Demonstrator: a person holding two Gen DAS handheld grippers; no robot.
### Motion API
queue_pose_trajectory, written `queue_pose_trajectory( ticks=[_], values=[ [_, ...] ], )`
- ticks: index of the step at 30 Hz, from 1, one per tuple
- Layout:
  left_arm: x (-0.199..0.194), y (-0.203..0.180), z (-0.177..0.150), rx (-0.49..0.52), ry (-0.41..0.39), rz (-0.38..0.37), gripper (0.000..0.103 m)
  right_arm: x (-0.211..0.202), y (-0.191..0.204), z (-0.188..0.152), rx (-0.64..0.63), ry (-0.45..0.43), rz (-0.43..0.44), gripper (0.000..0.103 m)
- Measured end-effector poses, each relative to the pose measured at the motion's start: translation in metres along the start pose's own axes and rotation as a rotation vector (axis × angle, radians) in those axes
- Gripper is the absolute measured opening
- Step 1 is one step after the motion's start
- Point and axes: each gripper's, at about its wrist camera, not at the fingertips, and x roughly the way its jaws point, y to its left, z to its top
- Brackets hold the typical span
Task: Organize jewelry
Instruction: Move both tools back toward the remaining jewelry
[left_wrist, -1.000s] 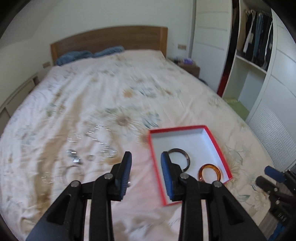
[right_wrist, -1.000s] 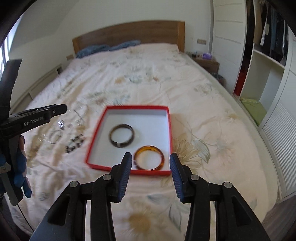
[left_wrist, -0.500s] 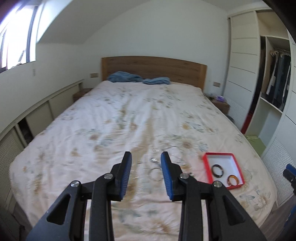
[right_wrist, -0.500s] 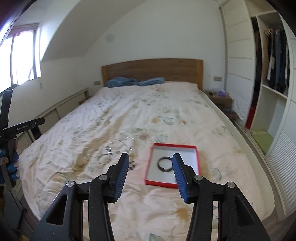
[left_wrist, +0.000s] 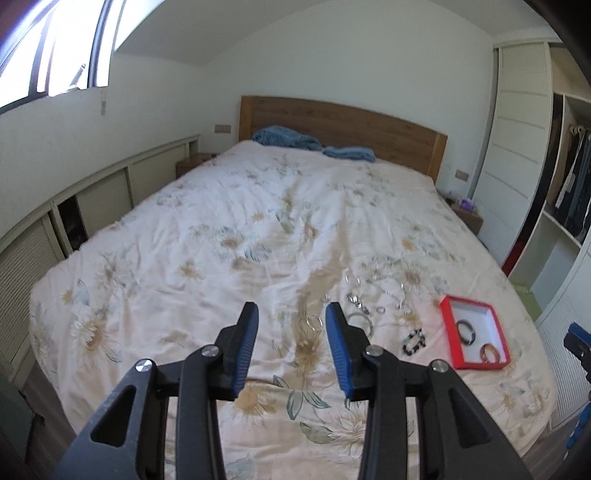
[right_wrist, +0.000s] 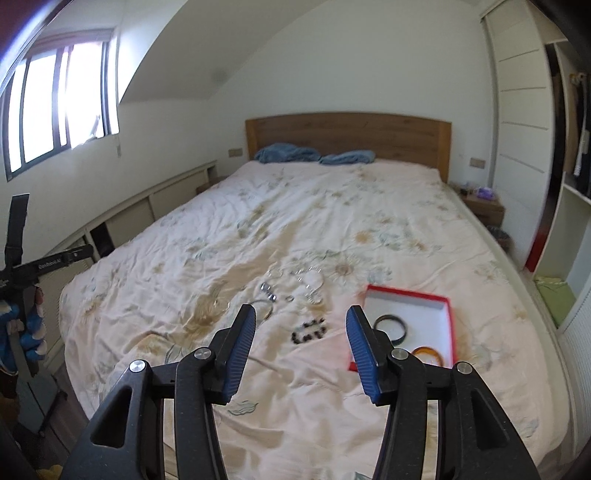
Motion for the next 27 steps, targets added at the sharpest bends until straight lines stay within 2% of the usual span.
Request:
queue_pose_trajectory(
  ticks=[8, 15, 21, 27],
  values=[
    [0.081, -0.026, -0.044, -0.01, 0.12, -0.063, 0.036, 0.073, -0.016, -0.032, 0.07, 0.104, 0.006, 0.051],
    [0.135, -0.044, -0.074, -0.027, 0.227, -0.087, 0.036, 0.132, -0.017, -0.056, 0.09, 0.205, 0.04, 0.051],
    [0.177, -0.055, -0.084, -0.016, 0.289, -0.106, 0.035, 0.185, -0.01, -0.069, 0.108, 0.283, 0.083, 0.051],
    [0.224, -0.069, -0.083, -0.017, 0.336, -0.137, 0.035, 0.237, -0.013, -0.078, 0.138, 0.361, 0.089, 0.051]
  ],
)
